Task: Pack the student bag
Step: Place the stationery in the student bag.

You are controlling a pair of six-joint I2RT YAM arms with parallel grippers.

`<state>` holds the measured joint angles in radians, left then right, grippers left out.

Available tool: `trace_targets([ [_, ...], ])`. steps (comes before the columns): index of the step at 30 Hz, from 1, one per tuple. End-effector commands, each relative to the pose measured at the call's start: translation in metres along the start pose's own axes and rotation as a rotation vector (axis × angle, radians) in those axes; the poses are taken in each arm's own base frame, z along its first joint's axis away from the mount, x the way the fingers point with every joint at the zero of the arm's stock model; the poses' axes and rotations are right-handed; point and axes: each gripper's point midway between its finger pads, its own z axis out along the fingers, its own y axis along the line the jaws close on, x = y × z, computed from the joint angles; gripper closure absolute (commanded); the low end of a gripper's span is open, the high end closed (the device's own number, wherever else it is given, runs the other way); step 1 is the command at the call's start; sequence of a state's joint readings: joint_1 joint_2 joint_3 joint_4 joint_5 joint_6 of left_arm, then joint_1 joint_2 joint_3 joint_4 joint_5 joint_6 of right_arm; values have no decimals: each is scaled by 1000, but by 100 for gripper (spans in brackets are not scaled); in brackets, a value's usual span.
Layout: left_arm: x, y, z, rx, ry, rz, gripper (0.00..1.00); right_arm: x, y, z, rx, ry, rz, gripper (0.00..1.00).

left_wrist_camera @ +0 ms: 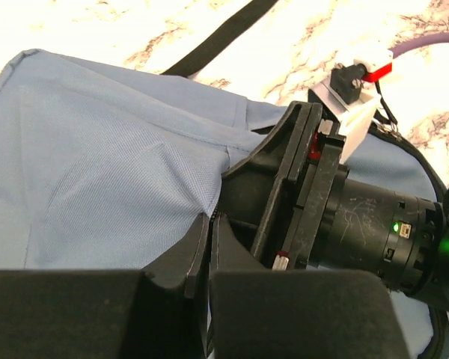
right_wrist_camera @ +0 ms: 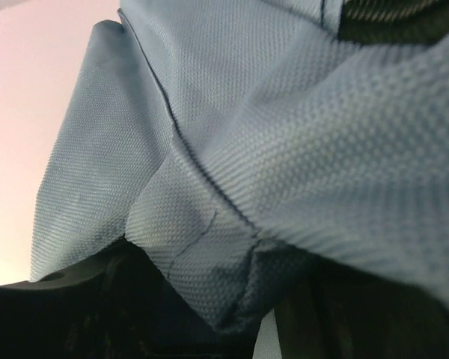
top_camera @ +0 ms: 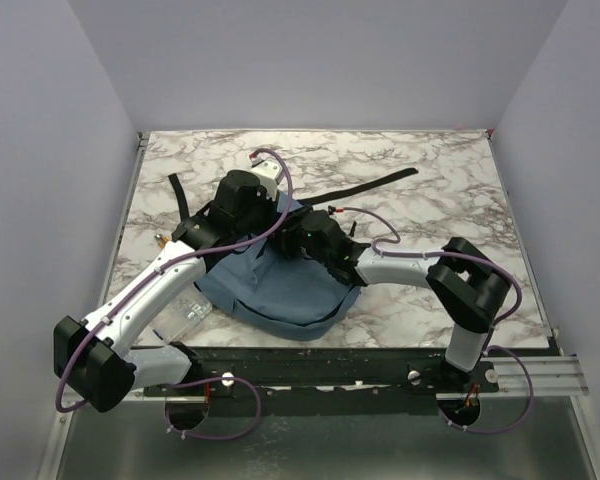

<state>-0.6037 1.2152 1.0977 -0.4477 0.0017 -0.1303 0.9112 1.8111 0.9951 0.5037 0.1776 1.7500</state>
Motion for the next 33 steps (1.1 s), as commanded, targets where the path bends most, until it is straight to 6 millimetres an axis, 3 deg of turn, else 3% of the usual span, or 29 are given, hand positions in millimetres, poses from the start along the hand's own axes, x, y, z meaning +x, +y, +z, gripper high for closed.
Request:
trace_targets([
  [1,-21,-17,-6,60,-84,7,100,-21,-23,1,185,-133,12,34],
  [4,-23,-17,-7,61,-83,7,100,-27,-38,-15,190,-130,7,26],
  [9,-21,-16,-7,57,-79,11,99,-36,-51,-42,221,-143,-36,23],
  [15,-19,-26,-8,108,-54,9,72,-37,-52,-70,242,-113,-160,23],
  [19,-17,-26,-14,115,-77,15,52,-39,-51,-84,237,-75,-451,25],
  [23,-24,-27,-28,121,-119,4,44,-15,-39,-89,78,98,-784,24],
  [27,-21,-18,-44,70,-135,-46,41,21,-23,-91,-71,298,-967,23],
  [33,1,36,-82,-158,-203,-204,41,59,15,-93,-275,447,-1044,26],
])
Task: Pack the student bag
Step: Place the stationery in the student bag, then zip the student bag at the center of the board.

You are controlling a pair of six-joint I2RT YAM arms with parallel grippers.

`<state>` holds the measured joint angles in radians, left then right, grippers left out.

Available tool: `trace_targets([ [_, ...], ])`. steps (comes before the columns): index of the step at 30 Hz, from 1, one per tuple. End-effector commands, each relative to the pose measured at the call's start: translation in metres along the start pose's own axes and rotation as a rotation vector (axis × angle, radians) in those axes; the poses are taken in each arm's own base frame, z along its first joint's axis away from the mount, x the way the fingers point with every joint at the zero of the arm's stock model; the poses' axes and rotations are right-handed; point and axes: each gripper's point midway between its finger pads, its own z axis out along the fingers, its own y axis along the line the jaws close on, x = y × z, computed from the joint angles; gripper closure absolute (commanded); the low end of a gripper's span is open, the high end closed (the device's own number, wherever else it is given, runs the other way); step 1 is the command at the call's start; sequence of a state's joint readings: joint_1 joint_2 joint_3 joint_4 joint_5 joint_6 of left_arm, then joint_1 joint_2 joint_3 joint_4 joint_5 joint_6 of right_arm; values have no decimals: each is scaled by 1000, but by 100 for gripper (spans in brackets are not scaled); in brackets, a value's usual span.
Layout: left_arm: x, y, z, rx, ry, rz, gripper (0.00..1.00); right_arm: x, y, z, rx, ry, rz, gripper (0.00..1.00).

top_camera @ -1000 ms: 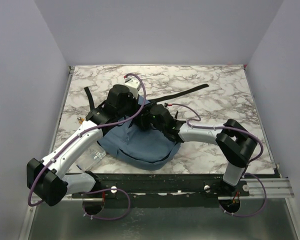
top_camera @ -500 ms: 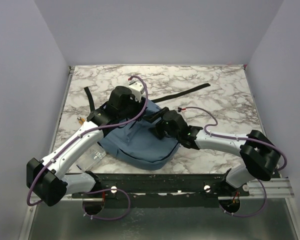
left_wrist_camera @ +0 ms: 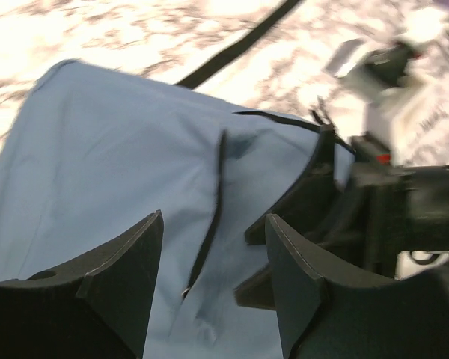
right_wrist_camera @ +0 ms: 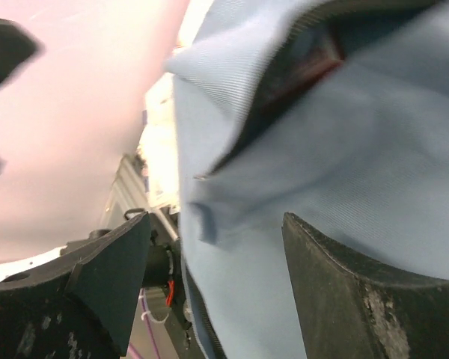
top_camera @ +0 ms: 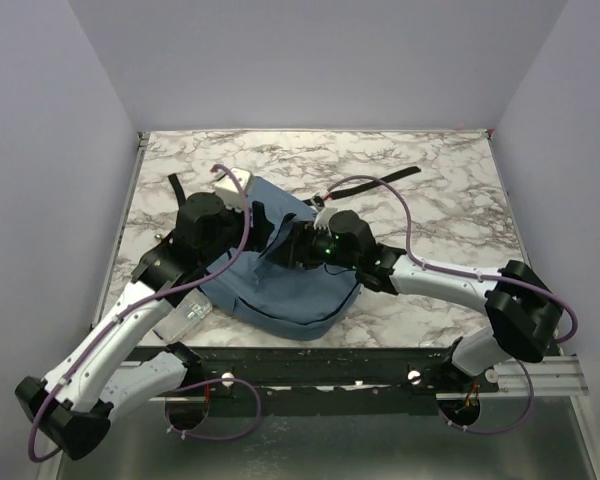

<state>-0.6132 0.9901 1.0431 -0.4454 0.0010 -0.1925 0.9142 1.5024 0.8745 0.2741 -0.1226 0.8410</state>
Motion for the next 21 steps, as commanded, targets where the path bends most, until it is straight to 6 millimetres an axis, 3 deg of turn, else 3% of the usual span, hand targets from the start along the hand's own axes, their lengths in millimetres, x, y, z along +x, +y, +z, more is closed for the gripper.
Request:
trace_targets([
  [1,21,54,-38,-233,-66,-166,41,-12,57,4,-255,34,-189,26],
  [4,37,76,-51,-315,-110,-284,41,-20,74,17,-306,51,-207,32],
  [6,51,79,-51,-328,-92,-319,41,-24,84,27,-335,60,-207,38],
  [8,65,76,-47,-313,-60,-363,41,-28,79,40,-302,53,-194,45],
  [11,82,68,-40,-285,-18,-463,42,-27,50,57,-180,39,-186,51],
  [15,108,55,-31,-247,77,-603,45,-1,7,60,-42,77,-174,55],
  [21,150,43,-23,-251,214,-791,57,39,4,53,-108,154,-134,54],
])
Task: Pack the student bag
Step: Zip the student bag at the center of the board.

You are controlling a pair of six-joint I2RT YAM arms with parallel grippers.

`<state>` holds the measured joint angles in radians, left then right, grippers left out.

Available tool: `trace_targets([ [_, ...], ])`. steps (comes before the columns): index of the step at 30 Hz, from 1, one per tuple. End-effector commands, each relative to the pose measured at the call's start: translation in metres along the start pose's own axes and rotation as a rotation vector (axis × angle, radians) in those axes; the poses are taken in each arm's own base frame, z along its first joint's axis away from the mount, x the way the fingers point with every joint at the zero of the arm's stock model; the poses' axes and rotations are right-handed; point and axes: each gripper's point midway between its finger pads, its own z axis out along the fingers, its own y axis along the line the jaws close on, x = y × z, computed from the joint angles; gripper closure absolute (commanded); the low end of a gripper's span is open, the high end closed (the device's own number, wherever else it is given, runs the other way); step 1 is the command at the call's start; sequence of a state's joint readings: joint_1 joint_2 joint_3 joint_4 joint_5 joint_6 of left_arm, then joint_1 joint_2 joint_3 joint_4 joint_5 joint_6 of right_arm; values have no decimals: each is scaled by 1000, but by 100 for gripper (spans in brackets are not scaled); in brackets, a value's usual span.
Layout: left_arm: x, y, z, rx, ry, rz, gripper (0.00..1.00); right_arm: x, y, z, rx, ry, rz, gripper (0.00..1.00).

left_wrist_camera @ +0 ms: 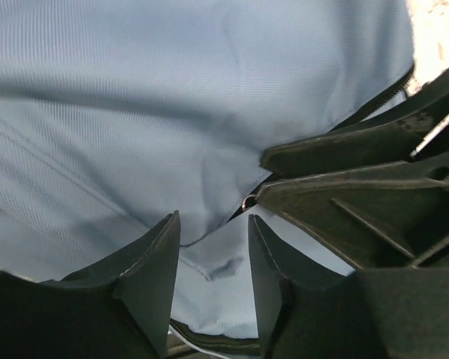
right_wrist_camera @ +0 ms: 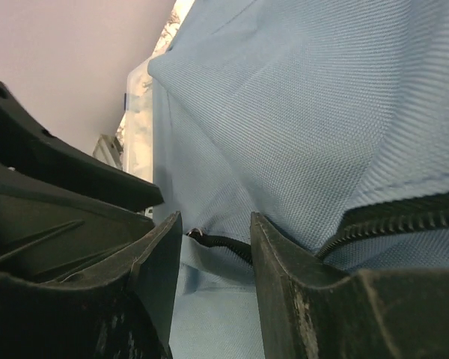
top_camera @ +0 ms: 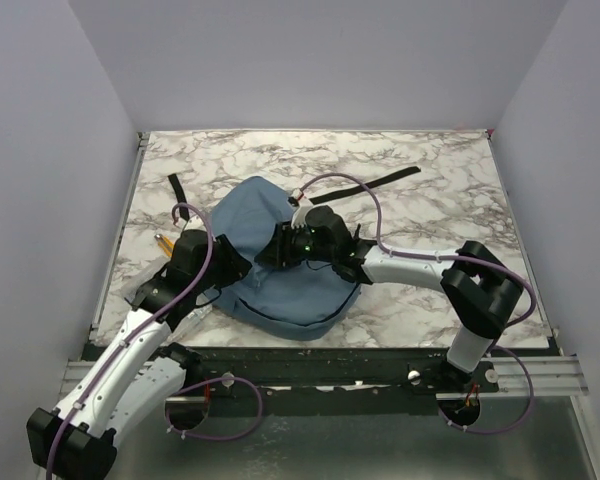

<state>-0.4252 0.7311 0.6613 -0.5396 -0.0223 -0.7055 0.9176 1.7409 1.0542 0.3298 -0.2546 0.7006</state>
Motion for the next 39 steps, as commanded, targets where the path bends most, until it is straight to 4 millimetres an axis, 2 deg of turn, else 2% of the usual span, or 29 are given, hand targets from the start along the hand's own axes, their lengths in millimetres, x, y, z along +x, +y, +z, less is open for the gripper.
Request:
trace_targets([
  [1,35,6,5,-21,124,-197,58,34,3,3,-33,70,2,54],
  [6,41,16,5,-43,106,-248,58,39,14,5,-77,105,-35,49],
  [11,43,2,5,68,111,-179,59,51,19,-3,-113,153,-51,51],
  [14,45,-8,3,128,126,-155,60,59,17,-12,-110,172,-54,58],
  [18,40,-3,-2,87,104,-193,61,72,16,-22,-113,187,-129,65],
  [22,30,-3,-5,46,82,-237,56,85,0,-21,-75,210,-196,71],
  [25,32,-14,-6,77,143,-225,57,89,1,-23,-88,178,-260,73],
  [27,38,-16,-4,76,185,-232,60,90,4,-25,-115,146,-305,77],
  [29,42,-10,-2,55,197,-261,63,95,3,-28,-138,118,-356,85],
  [31,44,-5,0,35,192,-297,63,100,0,-31,-138,97,-425,99],
  [35,51,-5,0,41,225,-350,63,106,-7,-35,-127,58,-496,100],
  [39,56,-11,-2,71,266,-357,66,109,-2,-41,-147,47,-543,100],
])
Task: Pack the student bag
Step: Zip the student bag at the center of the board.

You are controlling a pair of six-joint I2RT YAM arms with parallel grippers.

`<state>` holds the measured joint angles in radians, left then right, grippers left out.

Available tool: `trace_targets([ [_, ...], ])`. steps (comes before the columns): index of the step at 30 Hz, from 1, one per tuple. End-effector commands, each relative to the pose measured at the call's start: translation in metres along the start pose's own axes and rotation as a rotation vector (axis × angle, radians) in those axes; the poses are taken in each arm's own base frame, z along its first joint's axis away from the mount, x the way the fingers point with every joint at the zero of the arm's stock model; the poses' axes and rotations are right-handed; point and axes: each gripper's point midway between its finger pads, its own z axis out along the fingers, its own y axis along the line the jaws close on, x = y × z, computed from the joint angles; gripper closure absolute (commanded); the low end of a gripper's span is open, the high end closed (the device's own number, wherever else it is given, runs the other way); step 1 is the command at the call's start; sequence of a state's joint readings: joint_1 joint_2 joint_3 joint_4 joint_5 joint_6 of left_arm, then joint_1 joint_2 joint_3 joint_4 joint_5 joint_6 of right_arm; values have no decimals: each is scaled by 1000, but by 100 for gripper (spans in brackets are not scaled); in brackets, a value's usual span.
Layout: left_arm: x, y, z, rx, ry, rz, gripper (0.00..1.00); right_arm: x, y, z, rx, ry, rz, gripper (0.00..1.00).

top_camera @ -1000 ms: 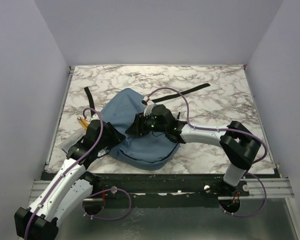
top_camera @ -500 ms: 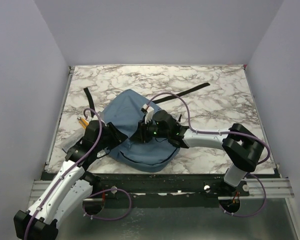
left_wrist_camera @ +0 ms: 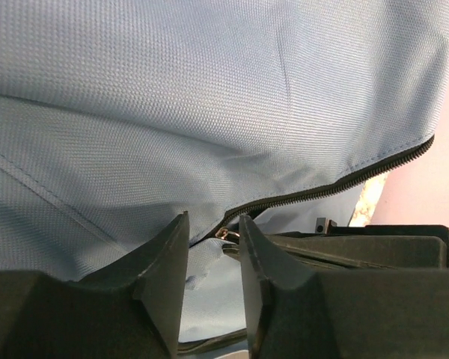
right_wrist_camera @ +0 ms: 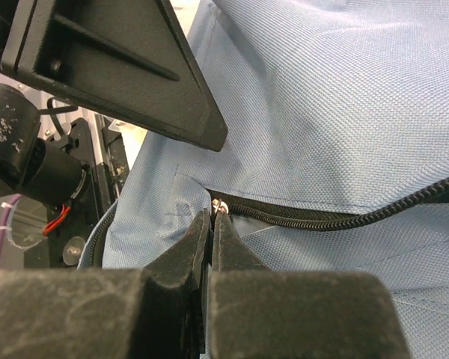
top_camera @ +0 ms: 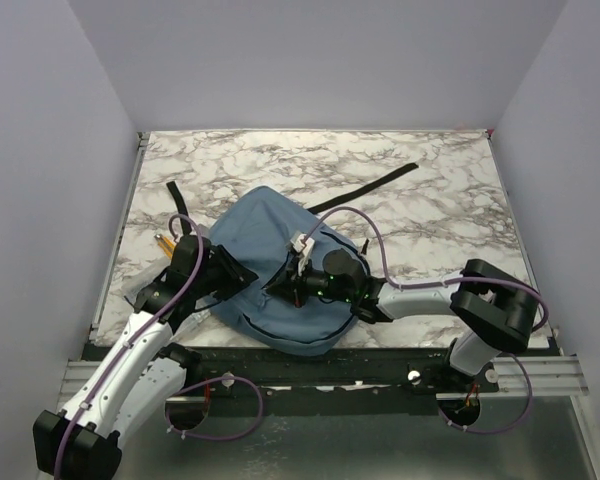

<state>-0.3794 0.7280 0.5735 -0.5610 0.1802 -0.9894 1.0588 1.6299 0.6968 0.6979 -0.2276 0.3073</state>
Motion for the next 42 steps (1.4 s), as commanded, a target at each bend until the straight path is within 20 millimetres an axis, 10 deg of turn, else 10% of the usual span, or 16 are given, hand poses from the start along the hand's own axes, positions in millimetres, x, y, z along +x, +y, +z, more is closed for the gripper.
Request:
trace_targets([
  [1,15,-5,-2,41,87,-21,70,36,7,-12,-24,88,-82,100],
  [11,35,-42,6,350,209,176,61,53,3,-16,-11,112,-137,100],
  [17,47,-45,7,394,297,180,76,41,17,-18,-62,34,-50,99],
  [24,50,-45,3,424,288,179,86,15,23,-32,-15,3,82,63],
  [32,46,-50,-5,459,241,201,94,-13,31,-44,58,81,228,49],
  [42,-10,-15,-19,99,-47,262,64,-43,33,-34,123,137,313,54],
])
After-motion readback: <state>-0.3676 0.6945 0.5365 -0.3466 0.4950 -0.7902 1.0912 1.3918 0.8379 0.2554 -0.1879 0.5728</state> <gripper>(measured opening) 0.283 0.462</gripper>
